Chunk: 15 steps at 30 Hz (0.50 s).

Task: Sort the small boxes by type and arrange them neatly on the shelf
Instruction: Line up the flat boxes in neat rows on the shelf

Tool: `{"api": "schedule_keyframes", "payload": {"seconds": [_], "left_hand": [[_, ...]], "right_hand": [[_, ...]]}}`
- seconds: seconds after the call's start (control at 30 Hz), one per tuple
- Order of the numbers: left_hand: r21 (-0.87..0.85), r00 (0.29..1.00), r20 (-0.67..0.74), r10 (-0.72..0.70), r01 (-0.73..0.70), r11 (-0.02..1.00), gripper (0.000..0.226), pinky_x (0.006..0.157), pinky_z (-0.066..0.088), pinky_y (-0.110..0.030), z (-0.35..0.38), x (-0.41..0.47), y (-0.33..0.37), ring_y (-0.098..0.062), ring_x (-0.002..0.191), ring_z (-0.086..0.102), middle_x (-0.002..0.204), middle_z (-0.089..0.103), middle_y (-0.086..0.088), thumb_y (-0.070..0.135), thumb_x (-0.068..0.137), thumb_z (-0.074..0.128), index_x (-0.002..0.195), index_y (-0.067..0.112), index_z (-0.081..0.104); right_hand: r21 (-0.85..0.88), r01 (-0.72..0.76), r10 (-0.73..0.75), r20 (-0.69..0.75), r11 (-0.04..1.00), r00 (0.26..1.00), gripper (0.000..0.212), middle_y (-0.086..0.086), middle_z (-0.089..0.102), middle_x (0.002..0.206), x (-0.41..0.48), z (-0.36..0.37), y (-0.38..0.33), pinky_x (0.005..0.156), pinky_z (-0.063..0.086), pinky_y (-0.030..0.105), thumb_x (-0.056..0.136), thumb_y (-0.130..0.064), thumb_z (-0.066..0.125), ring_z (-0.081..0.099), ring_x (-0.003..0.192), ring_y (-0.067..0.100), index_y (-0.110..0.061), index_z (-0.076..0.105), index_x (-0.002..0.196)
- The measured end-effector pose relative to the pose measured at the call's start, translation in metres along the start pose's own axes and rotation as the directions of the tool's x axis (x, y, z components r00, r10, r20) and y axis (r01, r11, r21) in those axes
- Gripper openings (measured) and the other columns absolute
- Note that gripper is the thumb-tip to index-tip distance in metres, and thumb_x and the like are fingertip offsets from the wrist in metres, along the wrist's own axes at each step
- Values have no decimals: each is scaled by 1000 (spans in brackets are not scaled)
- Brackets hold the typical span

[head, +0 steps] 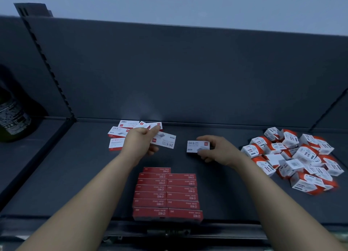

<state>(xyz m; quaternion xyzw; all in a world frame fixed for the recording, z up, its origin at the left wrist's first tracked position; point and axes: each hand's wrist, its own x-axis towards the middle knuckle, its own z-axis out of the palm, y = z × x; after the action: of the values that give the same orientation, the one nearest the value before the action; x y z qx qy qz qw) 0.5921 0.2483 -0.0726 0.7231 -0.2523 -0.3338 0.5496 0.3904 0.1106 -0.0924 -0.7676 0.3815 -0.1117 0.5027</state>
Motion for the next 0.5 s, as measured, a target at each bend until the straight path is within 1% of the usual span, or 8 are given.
{"api": "schedule_keyframes", "payload": {"seconds": [0.13, 0.2, 0.23, 0.27, 0.33, 0.4, 0.47, 0.5], "left_hand": [[8, 999, 45, 9, -9, 1000, 25, 52, 58, -29, 1, -2, 0, -21, 56, 67, 83, 73, -14, 26, 92, 61, 89, 2, 66], [199, 996, 53, 72, -81, 977, 11, 58, 58, -26, 0, 0, -2, -18, 60, 66, 84, 73, -10, 17, 87, 68, 91, 6, 66], [307, 993, 51, 105, -116, 945, 10, 59, 55, -24, -1, 1, -2, -16, 64, 65, 84, 72, -6, 13, 84, 70, 92, 9, 66], [380, 990, 43, 133, -139, 915, 15, 60, 51, -22, -2, 3, -1, -14, 69, 63, 84, 70, -2, 9, 80, 72, 93, 12, 65], [418, 985, 62, 163, -174, 892, 27, 65, 49, -24, -3, 5, 2, -14, 78, 62, 84, 67, 2, 3, 75, 73, 95, 16, 61], [487, 973, 137, 188, -231, 842, 27, 70, 51, -26, 1, 5, 5, -13, 82, 63, 83, 66, 6, 3, 73, 73, 93, 18, 62], [583, 949, 252, 189, -305, 753, 22, 71, 50, -22, 8, 4, 3, -9, 83, 63, 87, 68, 7, 8, 74, 75, 90, 21, 66], [610, 936, 298, 186, -336, 718, 20, 73, 49, -21, 10, 5, 0, -7, 85, 63, 92, 69, 7, 11, 76, 75, 92, 21, 69]], "right_hand": [[-11, 22, -23, -79, 1000, 997, 29, 4, 67, 95, -10, 1, -4, 56, 52, 16, 90, -3, 58, 60, 65, 12, -16, 59, 116], [-11, 21, -22, -113, 1000, 993, 29, 2, 67, 97, -15, 0, -5, 59, 53, 18, 89, -2, 60, 62, 71, 14, -18, 57, 113], [1, 16, -16, -123, 1000, 992, 28, 3, 68, 99, -17, -1, -4, 63, 55, 20, 88, -2, 61, 65, 76, 16, -17, 57, 111], [18, 10, -8, -126, 1000, 992, 25, 5, 69, 101, -19, -2, -3, 68, 57, 23, 88, -2, 62, 67, 81, 17, -15, 58, 109], [57, 1, 6, -117, 998, 993, 19, 9, 70, 103, -22, -2, -1, 73, 59, 27, 88, -2, 63, 69, 89, 17, -12, 59, 104], [60, -10, 16, -113, 998, 993, 16, 9, 71, 101, -25, -2, 0, 79, 59, 31, 88, -4, 64, 69, 94, 21, -12, 61, 101], [-19, -28, 26, -119, 999, 993, 15, 3, 72, 98, -28, -3, 3, 85, 55, 34, 86, -11, 68, 68, 95, 21, -14, 64, 99], [-62, -34, 27, -118, 997, 993, 15, 0, 72, 97, -29, -4, 4, 83, 53, 32, 85, -15, 70, 67, 92, 19, -16, 65, 99]]}}
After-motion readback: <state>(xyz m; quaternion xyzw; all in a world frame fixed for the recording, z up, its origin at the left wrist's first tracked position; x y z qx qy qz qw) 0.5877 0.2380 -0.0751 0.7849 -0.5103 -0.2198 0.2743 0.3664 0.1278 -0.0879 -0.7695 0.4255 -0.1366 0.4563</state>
